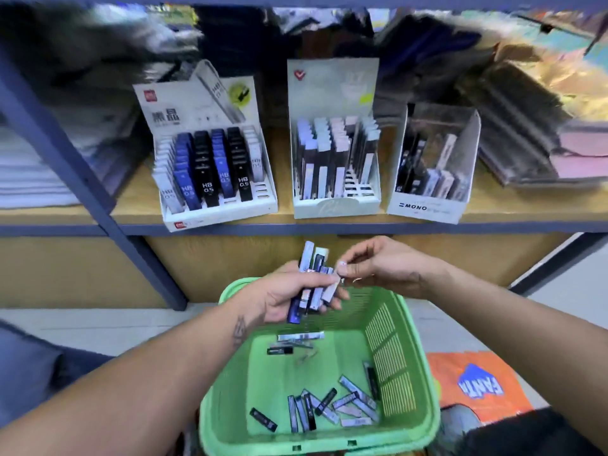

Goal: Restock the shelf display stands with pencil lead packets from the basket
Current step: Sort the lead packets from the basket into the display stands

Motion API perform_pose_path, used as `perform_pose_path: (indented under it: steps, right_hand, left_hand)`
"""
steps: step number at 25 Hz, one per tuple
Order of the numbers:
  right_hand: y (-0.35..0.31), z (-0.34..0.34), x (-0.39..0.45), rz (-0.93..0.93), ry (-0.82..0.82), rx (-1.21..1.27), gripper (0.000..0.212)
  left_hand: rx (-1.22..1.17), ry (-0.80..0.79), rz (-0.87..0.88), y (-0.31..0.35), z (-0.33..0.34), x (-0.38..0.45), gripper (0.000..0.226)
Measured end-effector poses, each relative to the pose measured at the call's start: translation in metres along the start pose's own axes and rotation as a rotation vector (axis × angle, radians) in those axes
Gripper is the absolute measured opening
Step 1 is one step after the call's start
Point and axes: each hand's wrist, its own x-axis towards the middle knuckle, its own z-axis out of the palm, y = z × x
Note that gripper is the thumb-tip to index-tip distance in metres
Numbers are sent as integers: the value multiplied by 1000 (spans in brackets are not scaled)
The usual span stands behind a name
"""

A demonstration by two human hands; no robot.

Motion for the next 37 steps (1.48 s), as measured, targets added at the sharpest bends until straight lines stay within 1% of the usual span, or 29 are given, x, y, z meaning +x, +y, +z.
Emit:
perform_pose_path:
  steps: [2, 4, 6, 8, 11, 13, 16, 19, 21, 24, 27, 30, 33, 37]
  right_hand:
    - [-25, -4, -16, -58, 27, 71, 11]
    - [-43, -4, -27, -111, 35, 147, 13]
    - [-58, -2, -34, -167, 34, 193, 14]
    - [-71, 3, -37, -213, 33, 219, 15]
    - [-88, 5, -39, -294, 44, 194, 18]
    - [-100, 2, -39, -355, 59, 145, 22]
    - [-120, -8, -40, -395, 107, 95, 29]
    - [-132, -17, -42, -403, 207, 23, 23]
    - [-136, -22, -42, -416, 289, -40, 21]
    - [-142, -32, -46, -432, 385, -87, 17]
    - [-147, -56, -64, -460, 499, -101, 17]
    - [-146, -86, -85, -477, 626, -129, 17]
    - [-137, -109, -100, -456, 758, -283, 13]
    - [-132, -129, -106, -470, 882, -472, 12]
  left_hand:
    - [66, -35, 22, 29, 9, -13, 13]
    - [127, -53, 43, 51, 15, -24, 20]
    - [174, -41, 70, 71, 17, -33, 24]
    - [228, -17, 91, 91, 16, -39, 21]
    - [304, -4, 103, 117, 20, -48, 19]
    - [284, 11, 125, 130, 25, -52, 19]
    - [260, 101, 174, 146, 32, -49, 17]
    - [298, 211, 221, 156, 38, -36, 29]
    - [308, 227, 245, 158, 45, -28, 30]
    - [270, 203, 244, 157, 59, -16, 24]
    - [190, 156, 196, 155, 76, -4, 24]
    - [113, 111, 139, 155, 92, 8, 10]
    - [113, 85, 111, 153, 105, 22, 10]
    - [96, 107, 111, 159, 117, 32, 16]
